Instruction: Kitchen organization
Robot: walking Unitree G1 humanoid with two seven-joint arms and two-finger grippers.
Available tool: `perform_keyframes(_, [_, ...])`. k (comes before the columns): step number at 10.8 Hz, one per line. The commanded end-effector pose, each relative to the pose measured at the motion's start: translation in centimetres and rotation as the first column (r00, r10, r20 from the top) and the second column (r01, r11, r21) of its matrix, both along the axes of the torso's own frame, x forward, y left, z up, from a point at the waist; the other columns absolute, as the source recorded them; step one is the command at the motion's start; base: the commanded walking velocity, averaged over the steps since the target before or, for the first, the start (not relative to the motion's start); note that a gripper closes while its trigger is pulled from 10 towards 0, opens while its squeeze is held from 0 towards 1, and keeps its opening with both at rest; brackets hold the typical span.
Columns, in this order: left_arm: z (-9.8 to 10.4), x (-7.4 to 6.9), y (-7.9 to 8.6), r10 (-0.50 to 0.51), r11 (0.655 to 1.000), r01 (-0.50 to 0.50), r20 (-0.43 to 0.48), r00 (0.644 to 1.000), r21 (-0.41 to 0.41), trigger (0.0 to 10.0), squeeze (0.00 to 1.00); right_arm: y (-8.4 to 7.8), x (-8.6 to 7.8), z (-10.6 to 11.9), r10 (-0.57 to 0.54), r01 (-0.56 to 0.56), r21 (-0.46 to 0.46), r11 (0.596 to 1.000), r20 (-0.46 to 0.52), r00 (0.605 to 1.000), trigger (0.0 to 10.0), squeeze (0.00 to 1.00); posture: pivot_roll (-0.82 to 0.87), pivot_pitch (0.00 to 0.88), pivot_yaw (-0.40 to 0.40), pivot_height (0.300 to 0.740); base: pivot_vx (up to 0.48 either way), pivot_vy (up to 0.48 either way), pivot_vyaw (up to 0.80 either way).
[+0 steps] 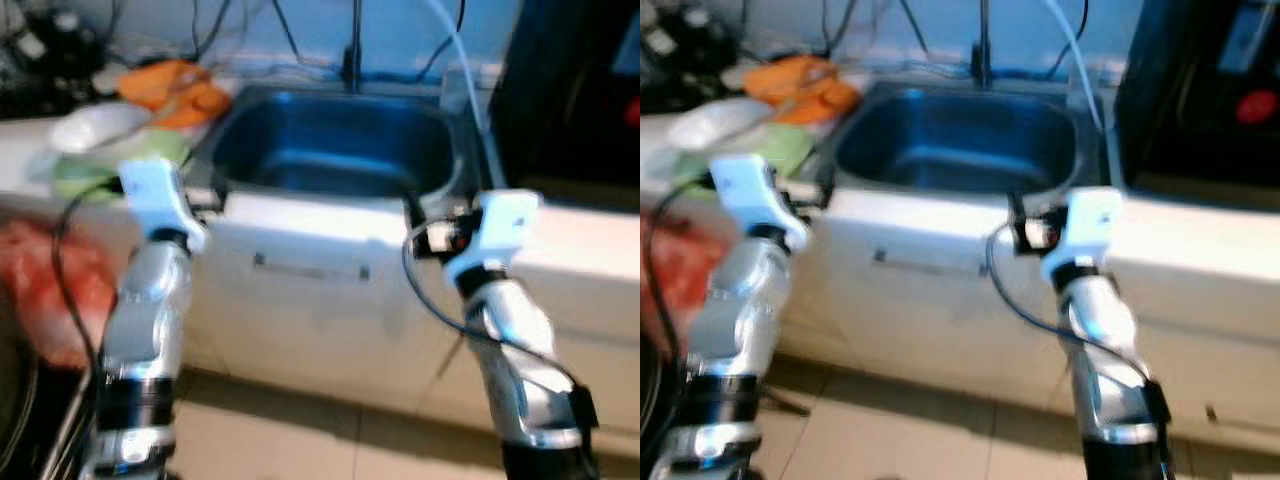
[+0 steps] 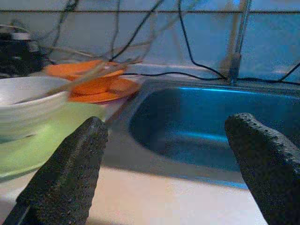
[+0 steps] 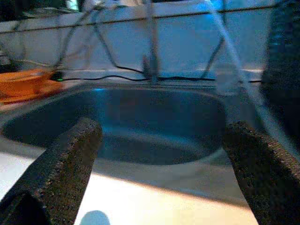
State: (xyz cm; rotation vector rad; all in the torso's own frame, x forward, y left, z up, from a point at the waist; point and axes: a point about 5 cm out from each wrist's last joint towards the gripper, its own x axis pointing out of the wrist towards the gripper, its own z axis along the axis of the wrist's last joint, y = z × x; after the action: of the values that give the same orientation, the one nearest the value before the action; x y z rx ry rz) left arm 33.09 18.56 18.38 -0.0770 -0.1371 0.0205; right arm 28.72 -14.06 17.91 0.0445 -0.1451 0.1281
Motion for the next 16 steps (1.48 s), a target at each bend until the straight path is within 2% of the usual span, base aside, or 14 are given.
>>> perform_keyframes(1, [0.08,0.10,-0.99,-0.026,1.000,0.026,-0.001,1.000,0.002,10.0,0.00,-0.80,-0.09,0.33,-0.026,0.026,-0.008,1.000,0.016,1.000,10.0,0.00,0.04,0.027,0.047,0.740,0.405,0.000,0.00])
perform_keyframes(4, [0.00,0.12,-1.00,-0.025,1.000,0.025,-0.007,1.000,0.002,10.0,0.00,-0.76,-0.16,0.25,-0.026,0.026,-0.012,1.000,0.015,1.000,10.0,0.00,0.05,0.026,0.048,0.740,0.364,0.162,0.00])
perform_keyframes(7, [-0.15,0.30,-0.93,-0.013,1.000,0.013,-0.022,1.000,-0.020,10.0,0.00,-0.72,-0.12,0.15,-0.024,0.024,-0.012,1.000,0.011,1.000,10.0,0.00,0.05,0.025,0.048,0.740,0.000,0.000,0.00])
perform_keyframes(15, [-0.45,0.37,-1.05,-0.019,1.000,0.018,-0.049,0.999,-0.019,10.0,0.00,-0.60,-0.10,0.15,-0.023,0.024,-0.010,1.000,0.013,1.000,10.0,0.00,0.05,0.024,0.052,0.740,0.000,0.385,0.00])
perform_keyframes(16, [-0.57,0.34,-1.06,-0.021,1.000,0.020,-0.055,0.998,-0.021,10.0,0.00,-0.57,-0.13,0.12,-0.024,0.025,-0.010,1.000,0.012,1.000,10.0,0.00,0.05,0.026,0.054,0.740,0.000,0.000,0.00])
